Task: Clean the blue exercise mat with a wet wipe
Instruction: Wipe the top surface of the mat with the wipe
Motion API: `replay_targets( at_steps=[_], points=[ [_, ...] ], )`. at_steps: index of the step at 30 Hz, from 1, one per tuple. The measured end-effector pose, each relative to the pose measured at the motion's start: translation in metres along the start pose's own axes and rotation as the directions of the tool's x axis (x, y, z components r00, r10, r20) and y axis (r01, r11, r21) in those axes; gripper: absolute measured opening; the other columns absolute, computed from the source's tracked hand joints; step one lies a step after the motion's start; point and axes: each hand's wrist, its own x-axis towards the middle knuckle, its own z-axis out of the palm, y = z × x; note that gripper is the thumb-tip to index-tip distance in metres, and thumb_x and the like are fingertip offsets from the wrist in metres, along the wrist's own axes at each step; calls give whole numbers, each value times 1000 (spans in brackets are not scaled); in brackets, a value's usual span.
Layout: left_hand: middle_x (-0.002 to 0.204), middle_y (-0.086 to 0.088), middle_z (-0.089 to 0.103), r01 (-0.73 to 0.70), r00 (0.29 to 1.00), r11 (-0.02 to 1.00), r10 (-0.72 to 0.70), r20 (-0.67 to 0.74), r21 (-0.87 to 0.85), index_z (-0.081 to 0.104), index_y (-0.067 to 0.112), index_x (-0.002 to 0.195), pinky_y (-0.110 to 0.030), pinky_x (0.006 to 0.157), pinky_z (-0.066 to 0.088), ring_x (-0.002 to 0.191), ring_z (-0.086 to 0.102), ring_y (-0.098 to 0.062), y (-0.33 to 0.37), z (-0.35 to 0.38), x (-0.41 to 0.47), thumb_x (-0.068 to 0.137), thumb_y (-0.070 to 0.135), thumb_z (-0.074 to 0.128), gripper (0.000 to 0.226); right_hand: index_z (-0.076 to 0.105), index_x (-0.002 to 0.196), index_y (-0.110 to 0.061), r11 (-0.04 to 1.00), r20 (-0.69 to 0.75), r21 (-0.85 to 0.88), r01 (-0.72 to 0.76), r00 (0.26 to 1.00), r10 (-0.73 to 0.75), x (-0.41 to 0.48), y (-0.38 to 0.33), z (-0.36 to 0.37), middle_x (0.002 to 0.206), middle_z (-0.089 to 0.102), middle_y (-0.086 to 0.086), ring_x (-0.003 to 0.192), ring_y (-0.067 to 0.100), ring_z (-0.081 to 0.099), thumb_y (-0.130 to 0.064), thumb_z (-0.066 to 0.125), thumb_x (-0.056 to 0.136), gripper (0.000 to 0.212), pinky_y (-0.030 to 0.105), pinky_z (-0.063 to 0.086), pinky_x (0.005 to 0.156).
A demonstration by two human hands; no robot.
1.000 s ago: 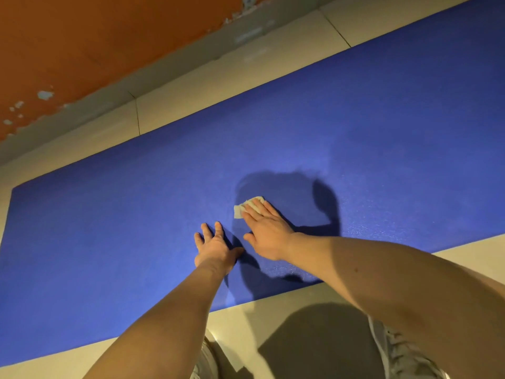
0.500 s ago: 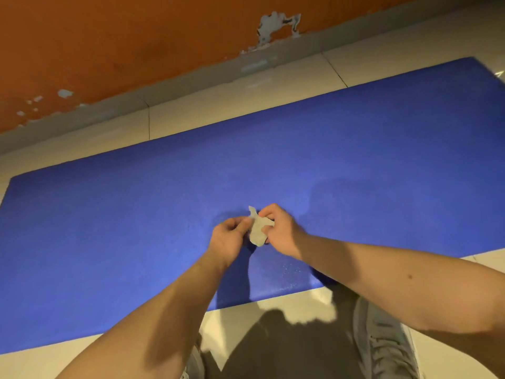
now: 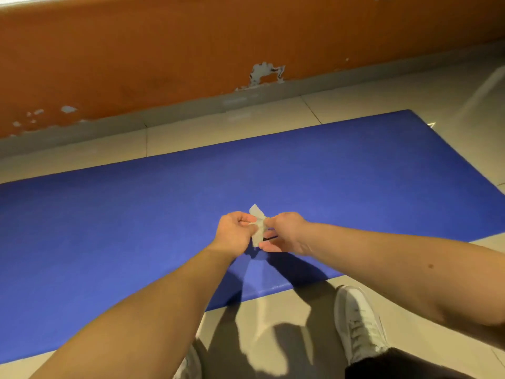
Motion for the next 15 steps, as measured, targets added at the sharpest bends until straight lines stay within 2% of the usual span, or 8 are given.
replay_targets(
  at_steps=[1,3,5,7,9,11,15],
  points=[
    [85,-10,68,-16,1000,1000,17,18,-13,66,9,96,-14,51,48,59,62,-8,6,-2,-5,91,-3,62,14,59,110,1,999,26,32,-16,1000,15,-9,-6,0,105,69,24,91,40,74,-14,57,100,18,48,61,84],
    [77,-6,65,-47,998,999,47,47,-18,66,9,94,-15,50,48,55,60,-7,17,-6,-14,90,-3,63,14,60,108,-1,998,34,69,-14,999,12,-32,-17,1,97,72,23,91,38,74,-23,56,104,23,44,62,82],
    [70,-2,62,-86,992,996,86,95,-2,68,9,92,-16,53,49,55,59,-7,25,-12,-23,89,-2,65,12,62,112,0,995,38,95,-13,999,9,-48,-24,0,97,74,23,92,38,74,-26,60,102,29,43,61,84],
    [62,-1,58,-135,979,991,134,154,-6,69,1,90,-16,53,49,49,57,-2,29,-17,-32,88,-3,67,4,64,115,1,996,26,84,-12,1000,10,-61,-28,4,102,74,21,96,36,74,-23,63,101,28,44,60,90],
    [64,-4,59,-173,969,985,170,178,0,69,-3,85,-30,64,55,58,58,-13,28,-20,-41,86,1,72,5,67,110,0,999,-28,40,4,1000,-3,-70,-31,11,98,74,16,89,32,75,-15,62,100,19,42,59,91],
    [67,-4,60,-193,965,981,193,178,-17,69,2,79,-39,74,56,65,55,-21,27,-27,-51,84,3,74,8,67,107,1,1000,-97,0,17,995,-17,-82,-33,22,95,71,15,81,30,73,-10,62,100,14,40,61,87],
    [65,-2,62,-159,967,986,167,192,-56,69,13,72,-41,77,56,66,57,-22,26,-45,-61,82,2,75,17,67,97,0,998,-173,-46,34,984,-41,-98,-34,40,98,71,17,75,29,72,-9,66,97,9,34,63,70]
  ],
)
